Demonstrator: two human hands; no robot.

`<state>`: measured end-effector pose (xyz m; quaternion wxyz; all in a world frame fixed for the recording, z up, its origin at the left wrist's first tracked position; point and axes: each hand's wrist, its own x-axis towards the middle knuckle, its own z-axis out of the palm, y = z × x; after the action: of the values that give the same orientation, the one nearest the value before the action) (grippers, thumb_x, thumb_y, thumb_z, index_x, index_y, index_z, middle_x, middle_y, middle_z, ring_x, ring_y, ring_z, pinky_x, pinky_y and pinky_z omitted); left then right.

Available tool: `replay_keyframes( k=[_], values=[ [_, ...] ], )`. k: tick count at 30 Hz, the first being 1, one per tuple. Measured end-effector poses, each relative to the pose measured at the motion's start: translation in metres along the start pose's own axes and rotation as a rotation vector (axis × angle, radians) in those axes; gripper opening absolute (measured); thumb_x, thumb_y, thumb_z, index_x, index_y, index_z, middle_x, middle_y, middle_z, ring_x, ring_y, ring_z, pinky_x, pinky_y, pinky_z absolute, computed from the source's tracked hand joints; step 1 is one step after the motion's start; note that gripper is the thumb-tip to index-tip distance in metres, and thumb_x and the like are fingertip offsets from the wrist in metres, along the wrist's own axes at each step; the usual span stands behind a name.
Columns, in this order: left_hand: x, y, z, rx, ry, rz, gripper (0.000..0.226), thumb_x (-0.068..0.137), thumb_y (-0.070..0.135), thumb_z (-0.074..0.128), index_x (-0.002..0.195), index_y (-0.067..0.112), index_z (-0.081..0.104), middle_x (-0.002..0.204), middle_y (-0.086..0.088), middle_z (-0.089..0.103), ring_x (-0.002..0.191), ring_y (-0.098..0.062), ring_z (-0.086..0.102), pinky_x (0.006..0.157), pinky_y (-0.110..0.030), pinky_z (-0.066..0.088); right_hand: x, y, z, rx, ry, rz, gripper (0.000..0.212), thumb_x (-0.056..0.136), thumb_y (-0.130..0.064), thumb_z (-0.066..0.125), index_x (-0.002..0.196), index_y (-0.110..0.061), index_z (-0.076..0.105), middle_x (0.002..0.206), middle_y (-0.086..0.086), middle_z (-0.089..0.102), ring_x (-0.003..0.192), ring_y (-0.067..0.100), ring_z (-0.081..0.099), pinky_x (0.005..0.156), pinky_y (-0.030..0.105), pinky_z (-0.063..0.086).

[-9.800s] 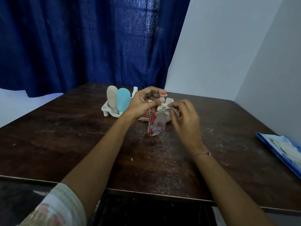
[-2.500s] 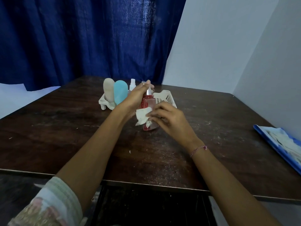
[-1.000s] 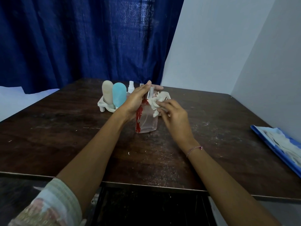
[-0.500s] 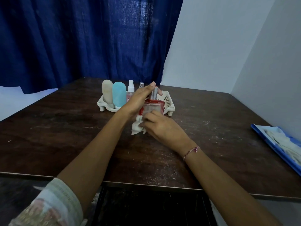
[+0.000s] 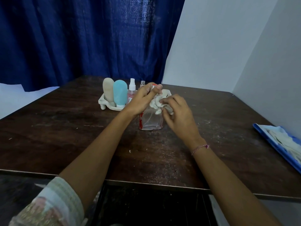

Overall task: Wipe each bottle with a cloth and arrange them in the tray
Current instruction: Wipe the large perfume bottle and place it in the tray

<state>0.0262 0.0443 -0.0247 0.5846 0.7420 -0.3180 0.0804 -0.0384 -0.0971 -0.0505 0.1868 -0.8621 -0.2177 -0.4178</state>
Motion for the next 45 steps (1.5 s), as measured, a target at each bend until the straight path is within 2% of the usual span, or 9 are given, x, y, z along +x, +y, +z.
replay_keyframes(
  k=[5,13,17,22,25,27,30,40,45],
  values=[
    [-0.001,-0.002,0.002,0.051,0.077,-0.029,0.029,0.100,0.035,0.037,0.083,0.019,0.054,0.077,0.012,0.052,0.077,0.000,0.051,0.069,-0.001,0.037,-0.001,0.002,0.002,0.115,0.028,0.118,0.018,0.087,-0.002,0.059,0.104,-0.005,0.060,0.104,0.007,0.058,0.098,0.015,0.056,0.085,0.023,0.048],
    [0.005,-0.004,-0.016,-0.186,0.261,-0.093,0.032,0.098,0.041,0.039,0.079,0.021,0.055,0.076,0.003,0.055,0.070,-0.006,0.053,0.070,-0.021,0.044,-0.005,0.004,0.005,0.127,-0.294,-0.057,0.017,0.085,-0.010,0.063,0.102,-0.010,0.063,0.104,0.002,0.056,0.097,0.009,0.050,0.085,0.024,0.046],
    [0.004,0.000,-0.018,-0.283,0.198,-0.118,0.033,0.098,0.041,0.042,0.077,0.019,0.056,0.075,0.001,0.055,0.066,-0.006,0.053,0.071,-0.025,0.045,-0.003,0.002,0.003,0.136,-0.160,-0.080,0.015,0.088,-0.012,0.061,0.102,-0.009,0.066,0.100,0.004,0.057,0.095,0.013,0.053,0.083,0.025,0.048],
    [0.003,0.000,-0.001,-0.219,0.032,-0.191,0.032,0.093,0.050,0.046,0.075,0.027,0.060,0.078,0.005,0.060,0.083,-0.014,0.057,0.085,-0.035,0.043,0.002,0.003,-0.006,0.201,0.123,0.065,0.016,0.091,-0.010,0.057,0.105,-0.006,0.064,0.102,-0.002,0.053,0.097,0.008,0.052,0.084,0.018,0.045],
    [0.003,0.006,-0.005,-0.300,0.078,-0.132,0.031,0.097,0.040,0.043,0.077,0.020,0.057,0.074,0.004,0.058,0.071,-0.008,0.056,0.075,-0.027,0.045,0.001,0.004,-0.006,0.256,0.079,0.064,0.012,0.090,-0.005,0.057,0.101,-0.005,0.061,0.101,-0.004,0.053,0.094,0.000,0.050,0.081,0.012,0.042],
    [0.003,0.007,-0.015,-0.449,0.165,-0.131,0.031,0.097,0.037,0.045,0.077,0.018,0.057,0.073,0.002,0.058,0.067,-0.008,0.055,0.077,-0.031,0.047,0.001,0.003,-0.004,0.277,0.023,0.031,0.011,0.089,-0.005,0.058,0.099,-0.006,0.061,0.101,-0.003,0.052,0.095,-0.003,0.049,0.081,0.012,0.042],
    [0.007,0.007,-0.030,-0.629,0.322,-0.156,0.031,0.096,0.037,0.047,0.075,0.017,0.056,0.069,0.004,0.057,0.064,-0.008,0.053,0.075,-0.030,0.047,0.000,0.001,-0.003,0.279,-0.008,-0.001,0.012,0.088,-0.005,0.060,0.100,-0.004,0.064,0.102,0.001,0.053,0.097,0.004,0.050,0.085,0.013,0.041],
    [0.007,0.016,-0.019,-1.126,0.500,-0.353,0.036,0.094,0.044,0.049,0.069,0.019,0.053,0.054,0.007,0.061,0.054,-0.009,0.063,0.067,-0.031,0.056,-0.004,-0.023,0.010,0.035,0.168,-0.172,0.023,0.087,-0.004,0.051,0.107,-0.013,0.047,0.112,0.004,0.037,0.105,0.018,0.042,0.097,0.019,0.035],
    [0.010,0.004,-0.028,-1.154,0.560,-0.401,0.033,0.089,0.048,0.056,0.073,0.020,0.059,0.079,0.003,0.065,0.079,-0.015,0.065,0.085,-0.041,0.055,-0.004,-0.028,0.013,-0.066,0.037,-0.394,0.016,0.086,-0.004,0.054,0.099,-0.001,0.063,0.104,0.015,0.060,0.100,0.022,0.047,0.087,0.033,0.044]
  ],
)
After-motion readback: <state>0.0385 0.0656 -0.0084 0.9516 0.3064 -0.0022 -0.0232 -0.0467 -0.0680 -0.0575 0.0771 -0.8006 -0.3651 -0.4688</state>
